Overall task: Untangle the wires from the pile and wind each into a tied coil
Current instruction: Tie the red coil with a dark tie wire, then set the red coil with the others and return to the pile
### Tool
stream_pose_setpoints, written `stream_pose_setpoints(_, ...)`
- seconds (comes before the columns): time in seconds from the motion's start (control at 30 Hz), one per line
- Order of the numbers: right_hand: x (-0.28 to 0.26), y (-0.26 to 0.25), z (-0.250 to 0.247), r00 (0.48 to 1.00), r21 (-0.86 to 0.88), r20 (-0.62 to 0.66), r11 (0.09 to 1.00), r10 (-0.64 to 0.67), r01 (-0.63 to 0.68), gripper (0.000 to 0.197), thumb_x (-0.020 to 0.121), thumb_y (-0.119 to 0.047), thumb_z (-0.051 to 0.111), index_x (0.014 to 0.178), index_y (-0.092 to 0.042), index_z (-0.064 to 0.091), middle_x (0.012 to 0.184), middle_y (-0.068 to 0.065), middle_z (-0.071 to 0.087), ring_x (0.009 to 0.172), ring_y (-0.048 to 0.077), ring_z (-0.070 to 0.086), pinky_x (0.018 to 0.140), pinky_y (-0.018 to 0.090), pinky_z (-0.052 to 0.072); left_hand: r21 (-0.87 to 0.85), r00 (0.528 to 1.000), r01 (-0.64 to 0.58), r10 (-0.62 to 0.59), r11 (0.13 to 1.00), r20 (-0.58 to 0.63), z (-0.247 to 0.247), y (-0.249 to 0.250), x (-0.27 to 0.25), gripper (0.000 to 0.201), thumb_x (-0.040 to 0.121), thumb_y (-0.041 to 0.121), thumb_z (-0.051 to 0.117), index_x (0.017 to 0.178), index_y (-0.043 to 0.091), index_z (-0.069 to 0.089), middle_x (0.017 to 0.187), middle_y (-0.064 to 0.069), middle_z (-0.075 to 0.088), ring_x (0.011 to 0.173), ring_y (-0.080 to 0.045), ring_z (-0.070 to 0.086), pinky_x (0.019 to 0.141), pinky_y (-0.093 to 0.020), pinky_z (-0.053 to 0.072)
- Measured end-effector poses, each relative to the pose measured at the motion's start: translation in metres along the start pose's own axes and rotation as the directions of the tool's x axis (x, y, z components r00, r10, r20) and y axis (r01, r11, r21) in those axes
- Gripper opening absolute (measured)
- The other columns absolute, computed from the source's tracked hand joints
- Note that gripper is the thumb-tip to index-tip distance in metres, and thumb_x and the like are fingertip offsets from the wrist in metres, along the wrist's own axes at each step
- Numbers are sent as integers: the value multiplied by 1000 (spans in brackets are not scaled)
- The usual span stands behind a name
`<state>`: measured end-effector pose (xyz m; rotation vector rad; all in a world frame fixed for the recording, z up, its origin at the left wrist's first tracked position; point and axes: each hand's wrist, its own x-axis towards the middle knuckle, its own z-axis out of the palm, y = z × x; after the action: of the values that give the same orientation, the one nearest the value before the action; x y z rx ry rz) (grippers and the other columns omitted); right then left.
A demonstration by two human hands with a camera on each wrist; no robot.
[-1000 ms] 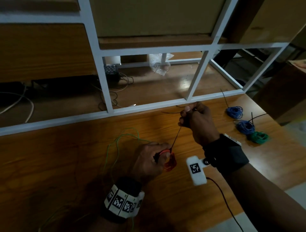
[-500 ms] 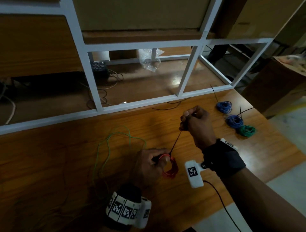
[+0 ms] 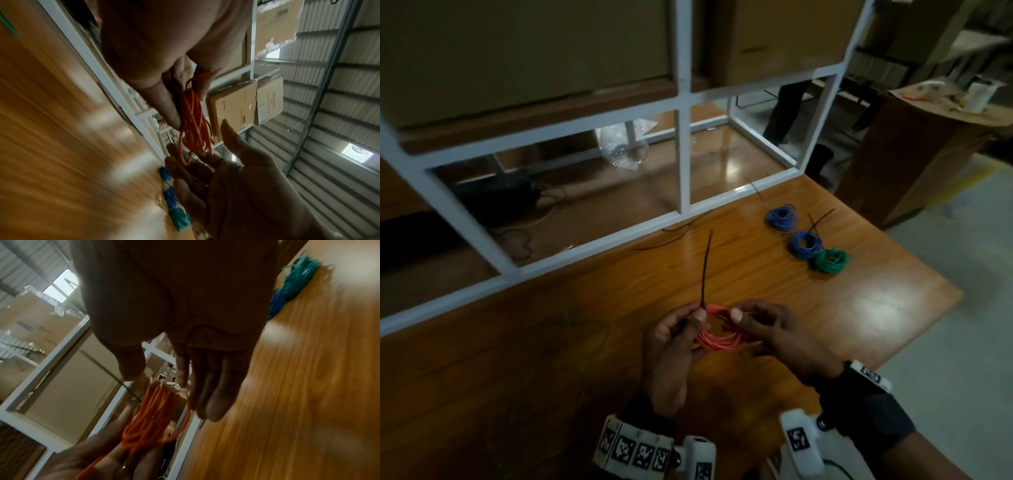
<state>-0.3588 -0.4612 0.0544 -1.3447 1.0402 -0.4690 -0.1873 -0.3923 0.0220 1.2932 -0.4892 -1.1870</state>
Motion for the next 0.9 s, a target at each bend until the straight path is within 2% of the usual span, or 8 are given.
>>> stream_pose_setpoints(0.17, -3, 25, -88, 995, 116, -93, 992, -39, 50, 27, 93, -30, 72, 110, -9, 75, 99, 16, 77, 87, 30, 75, 73, 36, 60, 78, 995, 45, -52, 996, 85, 89, -15, 16, 31, 88, 26, 72, 117, 17, 68, 104, -8, 75, 100, -24, 71, 79, -39, 60)
stream_pose_setpoints(0.33, 43, 36, -168, 951, 147, -308, 986, -30, 79, 38, 85, -33, 78, 99, 2, 74, 93, 27, 73, 73, 30, 71, 70, 42, 60, 155, 998, 68, -64, 986, -29, 136, -42, 28, 47, 79, 46, 71, 123, 32, 62, 112, 1, 71, 102, -17, 68, 75, -32, 58)
stream_pose_setpoints(0.5, 145, 24, -200, 935, -120, -348, 993, -66, 25, 31, 90, -35, 78, 76, -7, 73, 70, 14, 72, 58, 26, 70, 63, 50, 64, 261, 989, 122, -96, 957, -110, 140, -56, 28, 45, 88, 40, 68, 130, 36, 55, 117, 5, 65, 102, -16, 64, 72, -30, 54)
stream_pose_setpoints(0.6, 187, 8, -203, 949, -199, -316, 978, -8, -58, 33, 92, -43, 74, 81, -12, 71, 74, 13, 72, 58, 26, 67, 57, 44, 62, 244, 983, 127, -90, 962, -158, 132, -54, 27, 39, 90, 34, 67, 127, 34, 57, 116, 2, 65, 103, -19, 63, 75, -33, 55)
stream_pose_setpoints(0.67, 207, 5, -207, 953, -269, -302, 959, -3, -83, 27, 94, -37, 72, 79, -16, 66, 76, 6, 68, 63, 20, 64, 56, 34, 57, 215, 973, 123, -76, 969, -216, 123, -53, 25, 37, 90, 28, 68, 126, 29, 60, 113, -3, 67, 100, -21, 64, 78, -37, 56)
stream_pose_setpoints(0.73, 221, 9, -206, 953, -340, -303, 935, -5, -103, 24, 87, -41, 77, 81, -19, 67, 89, 4, 73, 78, 22, 68, 71, 38, 60, 207, 963, 107, -50, 972, -265, 113, -52, 21, 36, 90, 27, 70, 124, 28, 61, 110, -6, 68, 99, -23, 65, 80, -41, 57)
stream_pose_setpoints(0.8, 231, 15, -202, 945, -607, -319, 782, -75, -143, 35, 79, -53, 76, 90, -20, 71, 94, 2, 73, 84, 28, 70, 79, 44, 61, 219, 953, 84, -14, 972, -303, 100, -52, 16, 35, 88, 29, 71, 122, 31, 61, 109, -3, 69, 99, -22, 66, 80, -42, 57)
stream_pose_setpoints(0.9, 215, 7, -179, 950, -847, -245, 519, -193, -113, 22, 95, -34, 62, 91, -13, 67, 78, 9, 65, 61, 27, 62, 57, 37, 55, 256, 942, 62, 28, 965, -335, 82, -53, 9, 31, 88, 30, 72, 118, 33, 63, 103, 0, 69, 90, -18, 66, 71, -32, 56)
